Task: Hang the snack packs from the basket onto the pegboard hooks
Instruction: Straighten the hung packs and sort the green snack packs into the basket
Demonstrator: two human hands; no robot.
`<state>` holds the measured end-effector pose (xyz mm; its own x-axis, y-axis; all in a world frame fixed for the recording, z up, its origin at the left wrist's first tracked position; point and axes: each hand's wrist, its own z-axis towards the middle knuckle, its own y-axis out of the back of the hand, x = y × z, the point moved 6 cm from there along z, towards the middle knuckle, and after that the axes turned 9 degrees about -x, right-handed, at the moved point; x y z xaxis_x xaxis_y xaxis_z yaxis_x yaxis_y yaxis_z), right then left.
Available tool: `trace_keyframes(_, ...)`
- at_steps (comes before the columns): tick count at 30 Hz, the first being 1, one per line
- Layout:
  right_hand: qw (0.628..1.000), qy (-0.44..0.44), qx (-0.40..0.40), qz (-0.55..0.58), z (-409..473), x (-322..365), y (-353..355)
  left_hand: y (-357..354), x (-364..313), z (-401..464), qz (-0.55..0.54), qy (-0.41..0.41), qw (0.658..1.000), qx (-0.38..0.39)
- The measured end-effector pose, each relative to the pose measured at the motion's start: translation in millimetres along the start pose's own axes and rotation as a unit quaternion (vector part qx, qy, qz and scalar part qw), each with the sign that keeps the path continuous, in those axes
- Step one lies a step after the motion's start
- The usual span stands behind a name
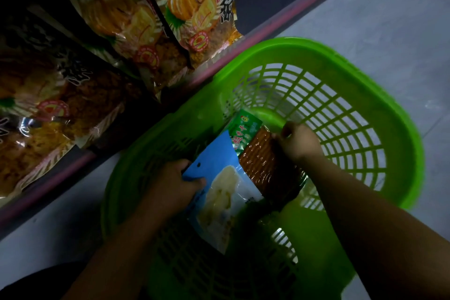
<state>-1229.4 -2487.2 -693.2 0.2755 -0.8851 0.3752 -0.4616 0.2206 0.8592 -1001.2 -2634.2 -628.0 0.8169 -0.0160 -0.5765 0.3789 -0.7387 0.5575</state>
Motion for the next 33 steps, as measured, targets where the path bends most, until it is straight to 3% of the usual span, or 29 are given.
trace_keyframes(3, 0.989, 0.136, -0.05, 0.031, -12, 35, 23, 1, -3, 1, -0.019, 0.012, 0.999, -0.025)
trace_keyframes(5, 0.983, 0.163, 0.005, 0.086, -23, 52, 25, 1, -4, 1, -0.039, 0.021, 0.998, -0.04)
trace_keyframes(7, 0.983, 0.145, 0.082, 0.072, -36, 60, 14, 1, -3, 1, -0.042, 0.021, 0.998, -0.047)
trace_keyframes(10, 0.984, 0.119, 0.13, -0.032, -45, 55, 5, 2, -2, -3, -0.029, 0.022, 0.998, -0.044)
trace_keyframes(15, 0.995, 0.014, 0.065, 0.078, -54, 48, 84, 16, -9, -56, -0.095, 0.059, 0.992, -0.065)
trace_keyframes(17, 0.994, 0.024, 0.029, 0.103, -77, 62, 130, 35, -21, -96, -0.145, 0.078, 0.983, -0.075)
trace_keyframes(20, 0.989, 0.065, 0.01, 0.136, -133, 95, 204, 80, -49, -159, -0.204, 0.103, 0.967, -0.115)
trace_keyframes(23, 0.966, 0.014, 0.03, 0.258, -200, 130, 284, 144, -93, -224, -0.224, 0.106, 0.96, -0.133)
trace_keyframes(29, 0.896, -0.056, 0.094, 0.431, -316, 243, 427, 320, -196, -350, -0.153, 0.002, 0.969, -0.193)
trace_keyframes(33, 0.898, 0.03, 0.151, 0.412, -355, 334, 488, 428, -237, -426, -0.15, -0.057, 0.95, -0.268)
